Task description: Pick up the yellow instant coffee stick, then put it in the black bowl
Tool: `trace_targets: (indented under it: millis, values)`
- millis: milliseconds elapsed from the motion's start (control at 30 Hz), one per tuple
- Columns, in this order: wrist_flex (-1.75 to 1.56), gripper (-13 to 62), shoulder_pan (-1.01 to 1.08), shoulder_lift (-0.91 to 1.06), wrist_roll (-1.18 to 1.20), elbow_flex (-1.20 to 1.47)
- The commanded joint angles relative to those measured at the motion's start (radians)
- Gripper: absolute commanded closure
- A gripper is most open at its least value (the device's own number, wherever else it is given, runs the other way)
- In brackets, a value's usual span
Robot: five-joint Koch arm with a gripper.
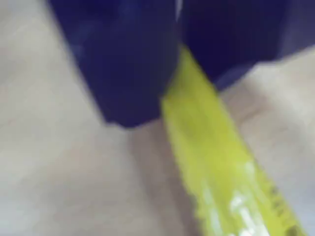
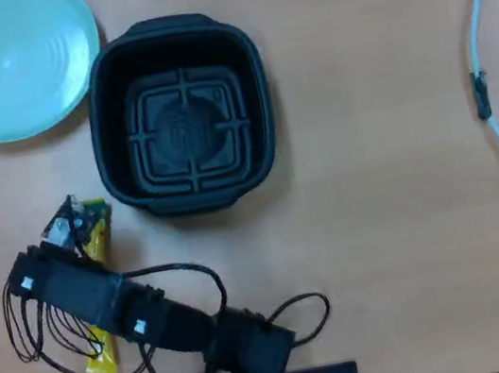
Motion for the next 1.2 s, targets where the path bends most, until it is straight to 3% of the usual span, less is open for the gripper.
trace_targets:
  millis: [0, 933, 1167]
  values:
    - [0.006, 57.0, -0.025, 0.017, 0.035, -0.017]
    - [0.166, 56.9, -0.106, 0.247, 0.106, -0.428]
    - [0.153, 56.8, 0.051, 0.322, 0.109, -0.454]
